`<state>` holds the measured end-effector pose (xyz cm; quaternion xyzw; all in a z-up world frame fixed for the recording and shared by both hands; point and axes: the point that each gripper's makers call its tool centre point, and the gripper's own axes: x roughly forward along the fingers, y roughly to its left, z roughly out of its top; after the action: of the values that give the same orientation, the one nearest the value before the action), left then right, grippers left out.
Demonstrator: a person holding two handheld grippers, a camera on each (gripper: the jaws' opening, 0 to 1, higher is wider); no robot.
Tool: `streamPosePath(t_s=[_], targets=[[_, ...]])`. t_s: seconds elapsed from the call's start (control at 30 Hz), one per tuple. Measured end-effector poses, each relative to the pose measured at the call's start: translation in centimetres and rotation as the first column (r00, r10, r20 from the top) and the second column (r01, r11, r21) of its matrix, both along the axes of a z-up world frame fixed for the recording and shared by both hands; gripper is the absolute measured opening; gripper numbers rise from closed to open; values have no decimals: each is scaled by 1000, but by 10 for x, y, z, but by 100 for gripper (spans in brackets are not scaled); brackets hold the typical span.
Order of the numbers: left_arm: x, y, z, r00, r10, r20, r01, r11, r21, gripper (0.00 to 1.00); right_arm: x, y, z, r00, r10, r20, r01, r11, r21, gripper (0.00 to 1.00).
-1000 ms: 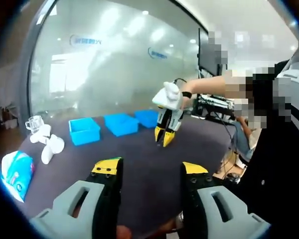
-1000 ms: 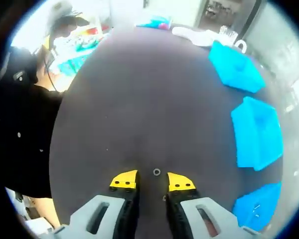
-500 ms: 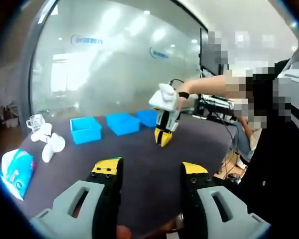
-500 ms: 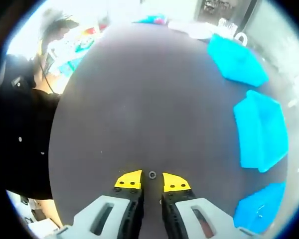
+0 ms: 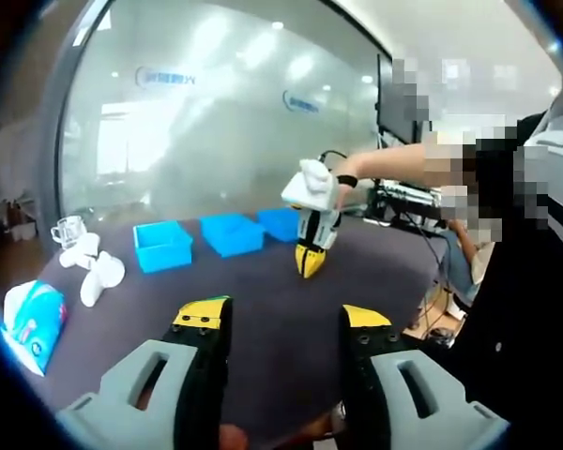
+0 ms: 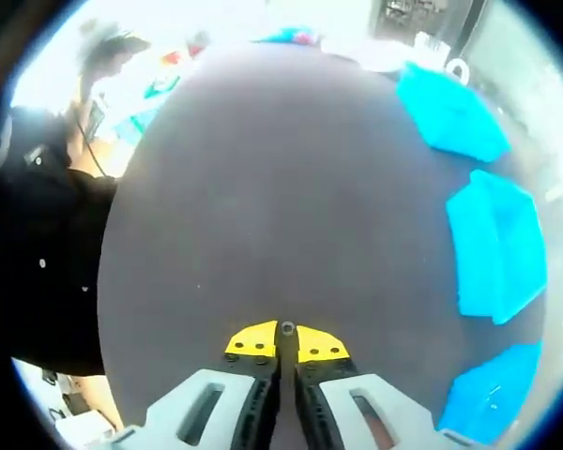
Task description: Sort the screws, nuts, and washers into the corresponding bins
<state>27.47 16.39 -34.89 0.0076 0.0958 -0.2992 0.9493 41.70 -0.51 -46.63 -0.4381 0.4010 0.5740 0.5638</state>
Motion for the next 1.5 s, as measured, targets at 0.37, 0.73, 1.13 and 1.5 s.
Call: streamPosePath(t_s=[0.37,0.73,1.13,1.5], targets=[[2,2,5,1000,12,14,-12,1000,-6,44,-9,16,42,998,-69,7,65,960,274,2],[5,7,14,999,38,39,-37,999,-26,44,5,-4,96,935,-343,88,218,754,620,2],[11,10,20,996,65,54,-63,997,-33,44,-15,-29,121,763,-640,86,261,427,866,2],[13,8,22,995,77,70,-76,997,-10,44,-18,-47,150,618,-781,89,204,269,941,2]])
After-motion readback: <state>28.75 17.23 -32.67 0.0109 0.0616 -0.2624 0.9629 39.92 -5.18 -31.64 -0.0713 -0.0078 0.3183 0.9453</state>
